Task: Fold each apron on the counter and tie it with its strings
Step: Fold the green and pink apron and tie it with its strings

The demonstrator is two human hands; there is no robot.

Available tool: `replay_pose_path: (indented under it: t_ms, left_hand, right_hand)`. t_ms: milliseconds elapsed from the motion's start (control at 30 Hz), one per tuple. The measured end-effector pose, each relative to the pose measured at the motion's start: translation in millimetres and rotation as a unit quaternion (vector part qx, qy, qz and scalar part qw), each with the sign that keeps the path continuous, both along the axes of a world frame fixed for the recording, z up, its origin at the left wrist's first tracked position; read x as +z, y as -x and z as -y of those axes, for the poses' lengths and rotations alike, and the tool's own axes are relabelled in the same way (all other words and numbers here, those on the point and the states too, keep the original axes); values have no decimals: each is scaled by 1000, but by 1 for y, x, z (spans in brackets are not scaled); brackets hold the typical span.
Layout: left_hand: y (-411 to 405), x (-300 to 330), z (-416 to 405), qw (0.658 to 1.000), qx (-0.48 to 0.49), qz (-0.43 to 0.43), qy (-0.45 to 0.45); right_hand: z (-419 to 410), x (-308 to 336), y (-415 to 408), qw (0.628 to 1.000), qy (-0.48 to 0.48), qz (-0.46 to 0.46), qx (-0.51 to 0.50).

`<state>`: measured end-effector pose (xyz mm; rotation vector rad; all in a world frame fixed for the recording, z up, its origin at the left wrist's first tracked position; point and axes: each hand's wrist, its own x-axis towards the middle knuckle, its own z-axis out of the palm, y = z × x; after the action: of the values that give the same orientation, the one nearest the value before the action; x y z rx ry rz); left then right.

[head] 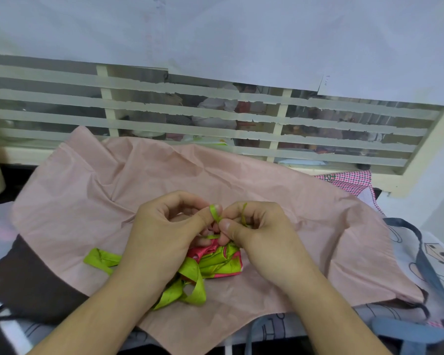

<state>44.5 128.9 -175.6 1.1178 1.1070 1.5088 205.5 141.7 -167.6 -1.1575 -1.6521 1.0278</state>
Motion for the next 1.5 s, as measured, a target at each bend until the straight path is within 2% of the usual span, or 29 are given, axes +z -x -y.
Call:
replay_pose_path:
  t_ms: [133,200,400,533,733,800,867,967,1100,1233,1400,1500]
  left_hand:
    - [0,1,0,998,-49,-29,-8]
    - [0,1,2,997,-69,-42,-12]
    - [2,1,1,997,-76,-19,-23]
    - [3,-2,-1,996,-72,-34,-34]
    - [6,-5,-3,995,-96,31,-20]
    - [4,-3,-2,990,-117,79,-14]
    - [3,-2,-2,986,-126,109,-13]
    - [6,-4,-6,992,-102,74,-30]
    - [7,-7,-8,996,-82,10,-42]
    - [4,-9,-8,997,-58,-12,-44]
    - [5,-10,-13,1000,-24,-3,-9]
    - [5,-10,-12,997,-29,-72,-20]
  right_hand:
    - [0,0,-1,989,52,-136,-2]
    - [0,0,-2,983,68,-168,0]
    - [2,1,-3,989,52,-129,38]
    - [3,2,-2,989,50,-130,46]
    - [-4,0,-1,976,55,-211,24]
    - [-7,-2,-5,984,29,-176,-10]
    - [-10,-4,-10,994,-9,-99,-40]
    - [-10,-7,-13,994,-73,42,-71]
    - [-5,-3,-12,971,-130,190,-64]
    - [-1,1,-13,958,-155,236,-41]
    - [-3,1,-17,956,-129,260,-40]
    - [-3,-1,-18,949,-105,295,-24]
